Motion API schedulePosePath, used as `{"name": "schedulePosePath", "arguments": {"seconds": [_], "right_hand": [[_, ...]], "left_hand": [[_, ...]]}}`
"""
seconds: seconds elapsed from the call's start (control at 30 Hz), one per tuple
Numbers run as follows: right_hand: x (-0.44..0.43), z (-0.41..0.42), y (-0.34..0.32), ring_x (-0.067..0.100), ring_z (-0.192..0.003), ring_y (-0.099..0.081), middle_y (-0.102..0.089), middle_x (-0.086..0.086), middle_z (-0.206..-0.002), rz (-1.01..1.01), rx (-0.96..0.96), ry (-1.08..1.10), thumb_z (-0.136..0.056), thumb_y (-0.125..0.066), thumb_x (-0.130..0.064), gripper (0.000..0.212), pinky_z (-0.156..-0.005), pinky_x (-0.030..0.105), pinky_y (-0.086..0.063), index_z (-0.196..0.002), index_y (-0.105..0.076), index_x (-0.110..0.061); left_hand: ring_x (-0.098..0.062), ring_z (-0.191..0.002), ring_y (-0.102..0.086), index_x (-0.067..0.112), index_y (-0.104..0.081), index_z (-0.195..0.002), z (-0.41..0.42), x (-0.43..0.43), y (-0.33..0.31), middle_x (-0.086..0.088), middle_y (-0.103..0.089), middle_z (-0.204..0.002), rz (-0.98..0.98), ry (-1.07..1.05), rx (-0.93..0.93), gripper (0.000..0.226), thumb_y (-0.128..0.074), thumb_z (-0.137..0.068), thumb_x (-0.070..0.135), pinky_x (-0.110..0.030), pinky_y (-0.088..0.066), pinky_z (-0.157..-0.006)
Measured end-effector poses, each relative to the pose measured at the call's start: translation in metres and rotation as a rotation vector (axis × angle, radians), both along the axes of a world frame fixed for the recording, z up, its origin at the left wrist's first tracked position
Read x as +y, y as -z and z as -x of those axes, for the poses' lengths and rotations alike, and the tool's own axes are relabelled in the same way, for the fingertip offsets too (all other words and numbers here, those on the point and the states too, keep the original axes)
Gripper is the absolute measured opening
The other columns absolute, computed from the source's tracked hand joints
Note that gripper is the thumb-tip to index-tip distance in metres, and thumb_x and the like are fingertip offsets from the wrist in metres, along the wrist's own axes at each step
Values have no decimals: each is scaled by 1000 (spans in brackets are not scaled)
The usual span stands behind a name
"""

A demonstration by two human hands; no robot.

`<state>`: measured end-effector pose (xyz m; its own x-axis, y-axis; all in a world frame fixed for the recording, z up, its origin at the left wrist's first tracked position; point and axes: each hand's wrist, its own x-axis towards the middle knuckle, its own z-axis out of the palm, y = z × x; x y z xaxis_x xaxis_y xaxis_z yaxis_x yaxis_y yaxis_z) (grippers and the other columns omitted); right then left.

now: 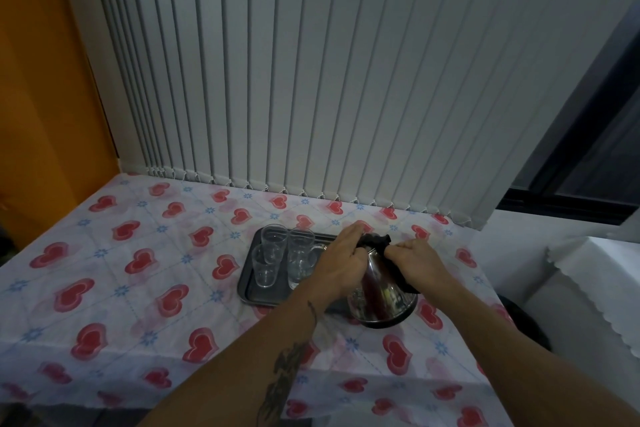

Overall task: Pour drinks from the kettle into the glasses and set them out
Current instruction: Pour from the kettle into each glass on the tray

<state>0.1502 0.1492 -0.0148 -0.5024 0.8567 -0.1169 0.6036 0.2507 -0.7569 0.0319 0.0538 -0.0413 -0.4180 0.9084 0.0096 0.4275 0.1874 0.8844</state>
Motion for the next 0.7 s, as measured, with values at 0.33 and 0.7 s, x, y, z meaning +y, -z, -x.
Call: {"name": "schedulePosePath", "arguments": {"seconds": [0.33,0.7], "right_hand": [[1,1,3,10,-39,-47,-52,-2,-42,-12,0,10,-86,-63,-18,41,-50,28,-38,-47,-54,-14],[-1,2,14,19,-51,-56,-59,7,-53,27,41,51,-83,-65,-21,28,-58,35,-44,-57,-62,-9]], "left_hand": [[-10,-148,-12,23,-24,-151,1,0,2,5,-17,-162,1,3,-18,56,-33,-96,18,-27,-8,-118],[-13,-148,-15,21,-25,-152,3,0,8,4,-18,-161,12,1,-30,56,-33,-97,19,-28,-10,-118]]}}
